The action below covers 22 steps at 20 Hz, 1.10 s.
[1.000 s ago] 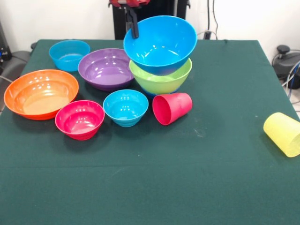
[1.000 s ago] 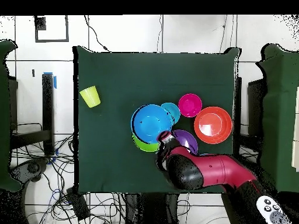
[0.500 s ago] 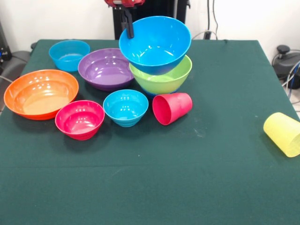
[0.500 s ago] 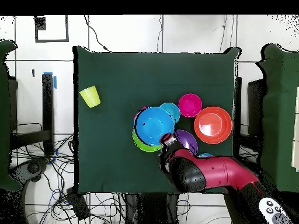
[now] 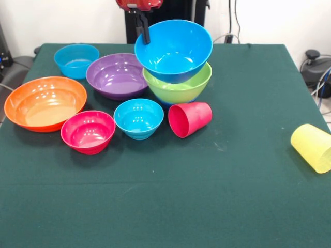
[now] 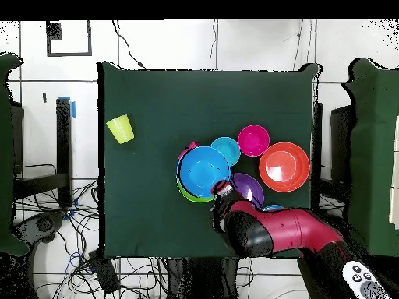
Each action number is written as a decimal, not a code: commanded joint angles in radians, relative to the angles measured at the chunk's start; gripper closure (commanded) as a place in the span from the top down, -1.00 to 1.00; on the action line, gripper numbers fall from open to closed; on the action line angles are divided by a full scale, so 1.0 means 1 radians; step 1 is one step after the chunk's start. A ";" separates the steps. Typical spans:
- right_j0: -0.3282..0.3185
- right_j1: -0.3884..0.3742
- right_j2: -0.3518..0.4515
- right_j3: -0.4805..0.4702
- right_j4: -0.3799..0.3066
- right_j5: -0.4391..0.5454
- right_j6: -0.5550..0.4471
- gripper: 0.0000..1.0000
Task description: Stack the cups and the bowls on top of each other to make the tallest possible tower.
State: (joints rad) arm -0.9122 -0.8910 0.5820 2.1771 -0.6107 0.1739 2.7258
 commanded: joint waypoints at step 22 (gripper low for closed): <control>0.080 0.023 -0.040 0.057 -0.102 -0.053 -0.032 -1.00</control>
State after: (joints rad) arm -0.8931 -0.8903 0.5691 2.1773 -0.6340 0.1739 2.7258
